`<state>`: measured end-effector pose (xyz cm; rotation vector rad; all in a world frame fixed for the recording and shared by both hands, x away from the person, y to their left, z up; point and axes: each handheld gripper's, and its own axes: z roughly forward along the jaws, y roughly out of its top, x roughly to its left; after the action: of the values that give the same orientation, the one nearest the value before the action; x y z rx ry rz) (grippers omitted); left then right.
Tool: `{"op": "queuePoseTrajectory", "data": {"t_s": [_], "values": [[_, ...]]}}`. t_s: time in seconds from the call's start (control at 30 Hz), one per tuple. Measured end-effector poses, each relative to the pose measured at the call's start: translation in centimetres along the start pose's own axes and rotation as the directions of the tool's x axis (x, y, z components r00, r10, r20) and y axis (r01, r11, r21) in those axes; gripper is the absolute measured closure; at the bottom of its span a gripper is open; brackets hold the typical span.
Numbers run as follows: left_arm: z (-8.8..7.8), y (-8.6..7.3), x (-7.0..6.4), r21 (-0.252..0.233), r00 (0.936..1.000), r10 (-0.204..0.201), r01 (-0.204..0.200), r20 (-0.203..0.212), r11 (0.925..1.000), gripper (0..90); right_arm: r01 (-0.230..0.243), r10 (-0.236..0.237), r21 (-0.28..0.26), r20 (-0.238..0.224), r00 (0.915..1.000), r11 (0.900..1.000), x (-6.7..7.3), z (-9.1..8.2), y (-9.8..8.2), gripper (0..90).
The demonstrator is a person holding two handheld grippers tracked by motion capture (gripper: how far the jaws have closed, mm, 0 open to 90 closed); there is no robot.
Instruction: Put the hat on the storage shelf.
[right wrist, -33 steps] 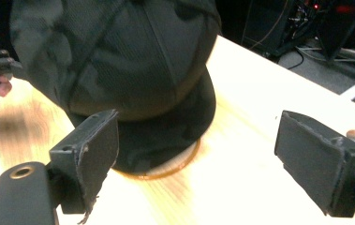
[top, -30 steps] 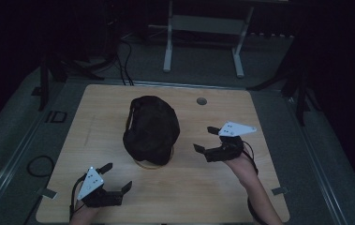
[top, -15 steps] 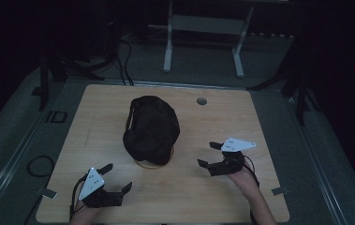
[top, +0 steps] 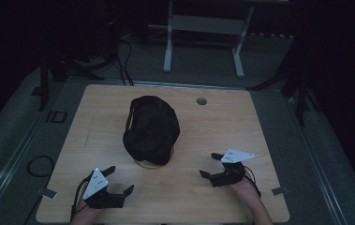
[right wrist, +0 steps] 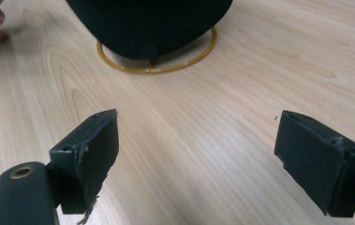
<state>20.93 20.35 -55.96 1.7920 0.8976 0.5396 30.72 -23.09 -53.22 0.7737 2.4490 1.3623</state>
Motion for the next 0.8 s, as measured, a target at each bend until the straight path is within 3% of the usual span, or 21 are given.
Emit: {"op": "queuePoseTrajectory", "data": {"t_s": [0.47,0.67,0.8], "values": [[0.0,0.1,0.0,0.001,1.0000,-0.003,0.003,-0.001,1.0000,3.6,-0.019,0.018,0.041,0.029,0.9994,0.999,-0.4,-1.6,-2.5,13.6],[0.0,0.1,0.0,-0.001,1.0000,-0.002,0.002,0.001,1.0000,3.6,-0.031,0.026,0.067,0.081,0.9964,0.997,-0.7,-2.6,-3.6,13.7],[0.0,0.0,0.0,-0.001,1.0000,-0.005,0.005,0.004,1.0000,3.6,-0.048,0.042,0.053,0.110,0.9931,0.997,-1.1,-3.5,-4.2,13.7]]}}
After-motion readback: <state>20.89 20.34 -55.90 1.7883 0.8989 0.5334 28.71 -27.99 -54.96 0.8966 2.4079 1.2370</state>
